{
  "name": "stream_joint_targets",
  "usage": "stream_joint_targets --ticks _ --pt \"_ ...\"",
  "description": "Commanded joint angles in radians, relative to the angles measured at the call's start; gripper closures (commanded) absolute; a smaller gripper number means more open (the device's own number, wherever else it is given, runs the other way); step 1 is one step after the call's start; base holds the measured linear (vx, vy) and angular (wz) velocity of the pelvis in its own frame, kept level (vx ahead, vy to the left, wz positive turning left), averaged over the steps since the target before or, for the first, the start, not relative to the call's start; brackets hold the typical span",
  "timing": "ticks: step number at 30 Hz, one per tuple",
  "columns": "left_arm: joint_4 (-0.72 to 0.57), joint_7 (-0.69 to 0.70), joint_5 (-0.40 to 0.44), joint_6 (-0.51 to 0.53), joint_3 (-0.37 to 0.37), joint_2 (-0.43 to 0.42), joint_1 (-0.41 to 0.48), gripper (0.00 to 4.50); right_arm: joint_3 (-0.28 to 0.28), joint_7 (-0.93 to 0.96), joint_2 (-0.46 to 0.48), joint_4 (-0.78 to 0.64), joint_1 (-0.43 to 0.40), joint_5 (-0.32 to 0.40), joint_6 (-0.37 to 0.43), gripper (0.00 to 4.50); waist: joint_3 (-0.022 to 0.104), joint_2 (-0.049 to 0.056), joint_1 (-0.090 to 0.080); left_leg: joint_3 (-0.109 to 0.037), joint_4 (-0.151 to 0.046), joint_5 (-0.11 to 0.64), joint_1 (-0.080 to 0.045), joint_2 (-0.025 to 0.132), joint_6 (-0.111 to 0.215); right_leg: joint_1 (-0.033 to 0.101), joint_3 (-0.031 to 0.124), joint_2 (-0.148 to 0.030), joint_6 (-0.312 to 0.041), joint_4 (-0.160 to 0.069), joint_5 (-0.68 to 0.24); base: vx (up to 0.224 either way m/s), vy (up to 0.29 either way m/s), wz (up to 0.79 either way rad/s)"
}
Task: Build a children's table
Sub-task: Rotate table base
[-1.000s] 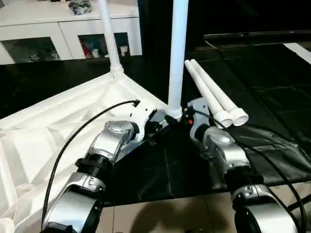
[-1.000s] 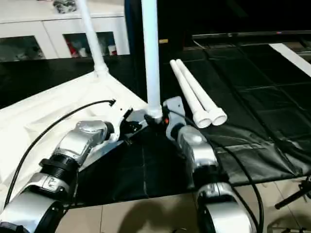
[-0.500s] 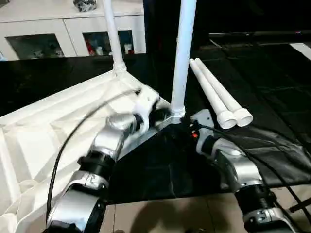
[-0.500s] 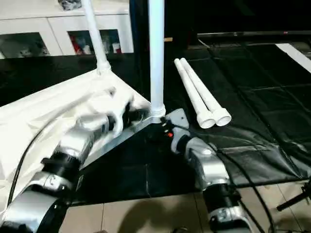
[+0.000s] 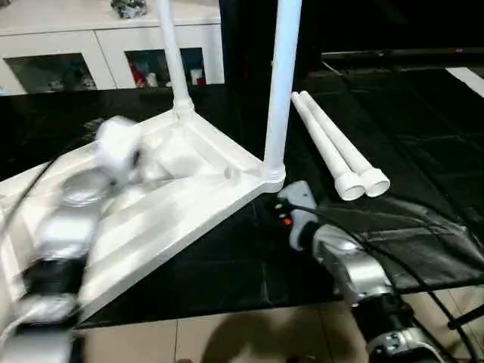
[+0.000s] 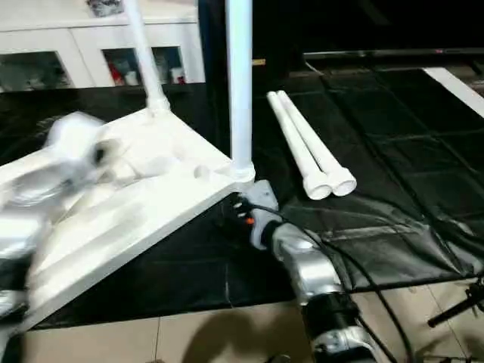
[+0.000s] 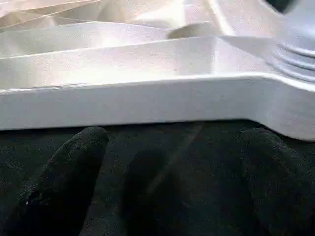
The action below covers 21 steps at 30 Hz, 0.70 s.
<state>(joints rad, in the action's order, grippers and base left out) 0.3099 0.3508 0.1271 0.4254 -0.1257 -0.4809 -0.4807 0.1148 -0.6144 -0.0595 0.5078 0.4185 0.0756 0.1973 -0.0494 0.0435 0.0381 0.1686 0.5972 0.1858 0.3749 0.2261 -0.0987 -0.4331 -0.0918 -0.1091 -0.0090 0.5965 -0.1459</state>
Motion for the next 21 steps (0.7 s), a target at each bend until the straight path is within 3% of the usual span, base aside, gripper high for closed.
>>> stream_joint_targets --ticks 1,5,11,15,16,21 --pt "-0.035 -0.046 0.026 0.042 -0.038 -0.032 0.031 4.35 0.014 0.007 0.007 0.011 0.019 -0.007 0.004 0.0 0.075 -0.002 0.0 0.011 -0.068 0.168 -0.01 -0.007 0.055 0.067 0.03 -0.014 -0.207 -0.049 -0.186 0.0 0.0 0.0" --pt "-0.04 -0.076 0.038 0.103 -0.089 -0.108 0.111 4.46 0.021 0.018 0.016 0.055 0.047 -0.019 -0.012 0.0 0.072 0.002 0.003 0.009 -0.074 0.22 -0.013 -0.008 0.031 0.063 0.031 -0.014 -0.201 -0.052 -0.212 0.0 0.0 0.0" --pt "-0.022 -0.049 0.048 0.156 -0.098 -0.149 0.17 4.46 0.02 0.039 0.028 0.106 0.073 -0.031 -0.023 0.0 0.071 0.005 0.003 0.008 -0.078 0.275 -0.018 -0.009 0.01 0.059 0.033 -0.014 -0.204 -0.055 -0.219 0.0 0.0 0.0" --pt "-0.019 -0.023 0.048 0.199 -0.064 -0.161 0.195 4.46 0.023 0.048 0.033 0.136 0.089 -0.032 -0.034 0.0 0.072 0.005 0.003 0.007 -0.078 0.271 -0.015 -0.01 0.007 0.063 0.033 -0.016 -0.211 -0.052 -0.198 0.0 0.0 0.0" --pt "-0.016 0.026 0.046 0.233 -0.019 -0.169 0.215 4.46 0.019 0.058 0.039 0.156 0.1 -0.032 -0.038 0.0 0.072 0.008 0.002 0.006 -0.078 0.279 -0.015 -0.01 0.009 0.062 0.034 -0.018 -0.214 -0.052 -0.206 0.0 0.0 0.0" --pt "-0.067 0.165 -0.009 0.299 0.056 -0.175 0.263 4.46 -0.001 0.084 0.05 0.203 0.122 -0.029 -0.056 0.0 0.069 0.003 -0.002 0.006 -0.081 0.303 -0.015 -0.009 0.002 0.062 0.036 -0.021 -0.218 -0.056 -0.242 0.0 0.0 0.0"
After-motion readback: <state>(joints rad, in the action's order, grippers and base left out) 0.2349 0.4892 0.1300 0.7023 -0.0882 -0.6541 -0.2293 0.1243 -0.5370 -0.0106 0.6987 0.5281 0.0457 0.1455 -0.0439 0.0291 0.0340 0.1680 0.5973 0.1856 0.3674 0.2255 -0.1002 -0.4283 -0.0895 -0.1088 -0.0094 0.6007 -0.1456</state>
